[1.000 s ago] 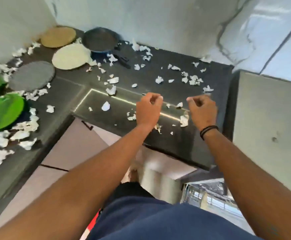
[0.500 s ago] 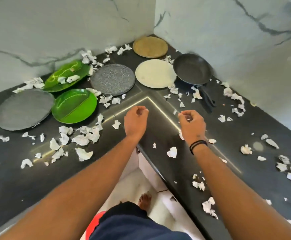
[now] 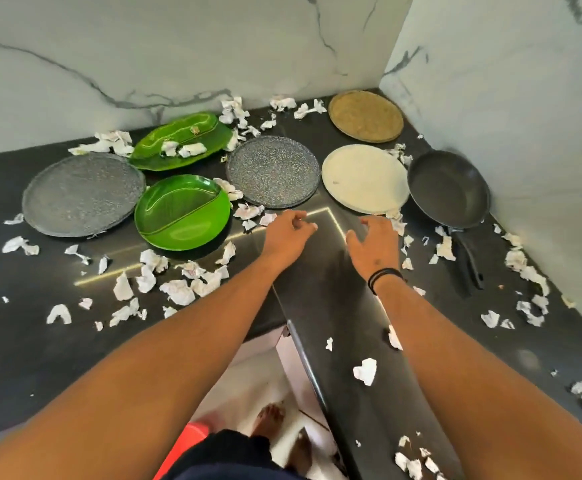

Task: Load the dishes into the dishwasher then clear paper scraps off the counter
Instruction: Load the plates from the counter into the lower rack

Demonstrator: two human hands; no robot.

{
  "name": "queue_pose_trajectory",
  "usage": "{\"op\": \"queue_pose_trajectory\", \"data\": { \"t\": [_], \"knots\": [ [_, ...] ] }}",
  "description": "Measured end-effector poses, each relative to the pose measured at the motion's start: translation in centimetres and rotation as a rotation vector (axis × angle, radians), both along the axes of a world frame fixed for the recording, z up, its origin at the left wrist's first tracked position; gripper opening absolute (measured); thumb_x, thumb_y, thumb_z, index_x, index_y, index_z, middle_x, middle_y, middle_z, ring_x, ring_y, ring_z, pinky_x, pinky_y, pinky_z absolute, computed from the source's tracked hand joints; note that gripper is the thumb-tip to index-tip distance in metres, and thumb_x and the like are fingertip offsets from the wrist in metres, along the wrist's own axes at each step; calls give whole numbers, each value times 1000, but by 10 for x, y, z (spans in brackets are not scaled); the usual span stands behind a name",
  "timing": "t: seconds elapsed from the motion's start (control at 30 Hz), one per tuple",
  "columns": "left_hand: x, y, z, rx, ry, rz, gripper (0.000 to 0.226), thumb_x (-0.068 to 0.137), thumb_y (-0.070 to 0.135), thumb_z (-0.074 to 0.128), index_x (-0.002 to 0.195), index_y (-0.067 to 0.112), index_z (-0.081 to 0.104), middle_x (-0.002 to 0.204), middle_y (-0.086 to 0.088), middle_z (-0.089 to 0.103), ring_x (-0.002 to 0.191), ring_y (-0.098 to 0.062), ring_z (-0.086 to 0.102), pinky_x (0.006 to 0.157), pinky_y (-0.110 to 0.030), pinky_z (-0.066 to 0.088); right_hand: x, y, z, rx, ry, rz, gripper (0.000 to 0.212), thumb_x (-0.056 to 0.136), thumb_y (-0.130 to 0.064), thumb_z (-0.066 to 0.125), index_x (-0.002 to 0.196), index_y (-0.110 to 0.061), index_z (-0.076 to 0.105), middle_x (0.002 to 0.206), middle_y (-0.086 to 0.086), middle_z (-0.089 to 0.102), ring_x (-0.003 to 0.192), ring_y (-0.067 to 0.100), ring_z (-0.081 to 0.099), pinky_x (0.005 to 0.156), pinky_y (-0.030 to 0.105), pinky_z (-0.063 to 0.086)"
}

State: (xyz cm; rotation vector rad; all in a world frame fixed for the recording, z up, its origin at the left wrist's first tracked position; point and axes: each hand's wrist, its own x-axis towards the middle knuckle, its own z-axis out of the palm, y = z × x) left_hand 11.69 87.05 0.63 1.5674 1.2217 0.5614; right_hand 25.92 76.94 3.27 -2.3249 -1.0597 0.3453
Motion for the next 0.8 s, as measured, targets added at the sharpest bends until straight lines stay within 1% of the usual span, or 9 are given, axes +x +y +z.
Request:
{"op": "queue_pose_trajectory", "data": {
  "t": [0.07,0.1,0.2,0.3,0.37,0.5,0.63,0.7,0.8],
  "knots": [
    [10,0,-4,-59,-11,-65,43,90,27,74,129,13,62,100,1,69,89,-7,61,69,-5,40,15,11,0,-73,-39,59,40,93,-22,62,128,-4,57,132,17,55,125,33,49,110,38,34],
    [15,-1,-8,-84,-16,-85,46,90,27,75,131,12,61,104,-2,71,95,-8,62,74,-7,41,21,17,-1,-105,-55,86,41,93,-20,61,130,-3,55,133,18,54,126,34,47,111,39,33],
    [26,-3,-17,-142,-34,-112,50,89,26,76,134,12,60,106,0,69,105,-15,64,98,-24,47,32,34,-2,-153,-92,152,45,95,-18,58,136,-2,50,139,20,50,130,36,43,112,41,31],
    [32,-2,-25,-158,-50,-132,51,88,22,76,136,12,60,107,2,69,104,-13,63,106,-34,48,39,48,-5,-238,-147,245,49,96,-19,58,140,-1,44,143,21,47,134,37,41,113,41,30],
    [32,1,-27,-160,-56,-145,51,88,20,76,136,13,61,110,1,70,101,-12,62,106,-34,49,41,53,-9,-329,-189,296,50,96,-20,58,140,-2,43,140,21,48,131,37,43,110,42,33],
    [34,7,-30,-131,-38,-181,49,89,23,75,135,16,61,107,6,70,88,-5,59,103,-32,51,35,48,-18,-414,-365,330,38,94,-19,56,129,-6,50,130,19,50,116,37,49,99,41,39],
    [41,8,-29,-74,-29,-145,53,89,24,75,138,15,57,103,9,65,80,-5,56,86,-18,50,21,24,-27,-445,-418,221,28,93,-16,55,120,-12,54,125,13,45,113,34,44,85,39,46],
    [43,8,-26,-47,-39,-125,56,89,26,76,138,16,53,103,5,64,81,-8,58,83,-21,49,17,13,-29,-461,-446,210,25,94,-10,51,119,-11,55,123,12,46,115,34,44,80,39,50],
    [47,8,-20,-26,-46,-98,38,89,22,76,120,22,55,95,7,62,76,-7,57,76,-21,49,21,3,-22,-489,-449,255,26,96,-6,48,121,-10,56,123,12,50,117,33,46,79,42,53]
  ]
}}
